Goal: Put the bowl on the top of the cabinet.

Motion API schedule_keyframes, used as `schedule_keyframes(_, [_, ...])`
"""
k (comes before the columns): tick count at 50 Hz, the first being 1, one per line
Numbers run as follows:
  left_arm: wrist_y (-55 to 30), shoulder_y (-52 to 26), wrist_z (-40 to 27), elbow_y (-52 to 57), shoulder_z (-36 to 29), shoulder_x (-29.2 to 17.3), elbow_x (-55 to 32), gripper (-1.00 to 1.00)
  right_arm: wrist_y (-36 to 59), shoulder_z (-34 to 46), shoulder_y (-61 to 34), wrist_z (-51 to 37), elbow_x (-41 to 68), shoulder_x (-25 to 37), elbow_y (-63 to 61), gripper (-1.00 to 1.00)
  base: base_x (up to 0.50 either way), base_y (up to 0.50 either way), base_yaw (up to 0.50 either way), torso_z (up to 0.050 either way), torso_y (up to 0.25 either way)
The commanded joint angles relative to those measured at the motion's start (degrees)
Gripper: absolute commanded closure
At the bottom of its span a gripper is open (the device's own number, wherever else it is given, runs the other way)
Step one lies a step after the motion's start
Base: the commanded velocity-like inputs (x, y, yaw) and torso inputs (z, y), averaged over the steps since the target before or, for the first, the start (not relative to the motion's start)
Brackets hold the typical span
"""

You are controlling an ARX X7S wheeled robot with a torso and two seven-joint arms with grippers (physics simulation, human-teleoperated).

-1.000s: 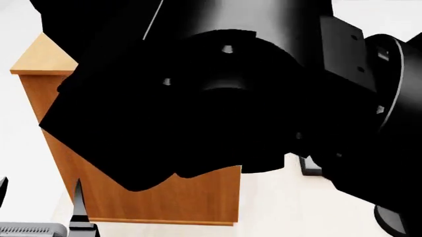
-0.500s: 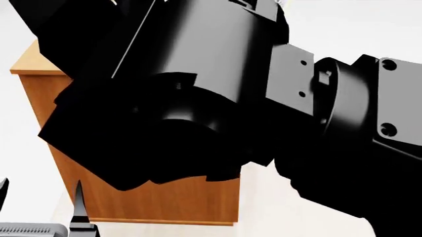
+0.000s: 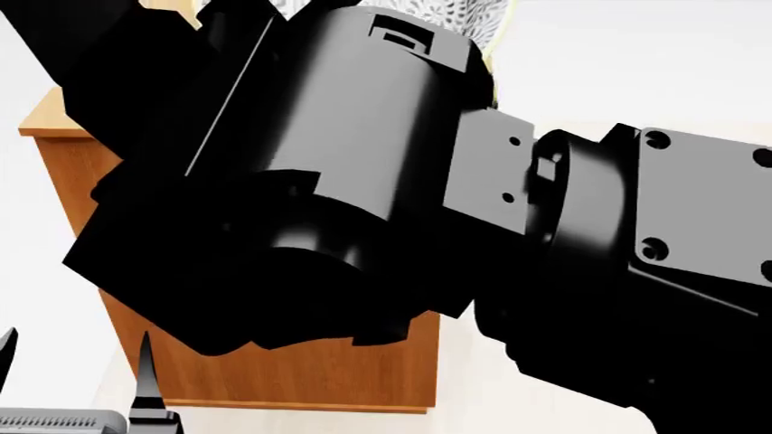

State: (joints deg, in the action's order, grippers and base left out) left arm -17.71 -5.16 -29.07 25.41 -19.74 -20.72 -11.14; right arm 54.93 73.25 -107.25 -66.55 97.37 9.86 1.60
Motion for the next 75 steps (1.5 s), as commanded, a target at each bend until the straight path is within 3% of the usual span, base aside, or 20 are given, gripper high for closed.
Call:
schedule_keyframes(1, [0.53,-0.28,-0.06,-1.06,0.03,0.08,-0.16,-1.00,-0.33,1.22,0.23,2.23,-3.92,-0.74,2.18,1.00,0.00,0.00,0.00,0.000,0.010])
schedule_keyframes(50, [2.29,-0.19,0.02,-3.10,-0.49,-0.02,-0.94,-1.00,-2.25,2.42,0.04,2.03,-6.55,-4.02,-1.44,1.00,0.00,0.00,0.00,0.000,0.000])
schedule_keyframes(51, [2.17,0.02,-0.06,-2.72,-0.55,-0.15,-0.86,-1.00,-3.46,2.30,0.04,2.31,-8.53,-3.14,-2.55,-1.00,0.00,0.00,0.00,0.000,0.000])
schedule_keyframes(75, [1.52,-0.24,-0.67,-2.09,-1.15,-0.33,-0.56,-1.00,-3.66,1.05,-0.62,3.79,-8.65,3.32,-4.10,-1.00,0.00,0.00,0.00,0.000,0.000])
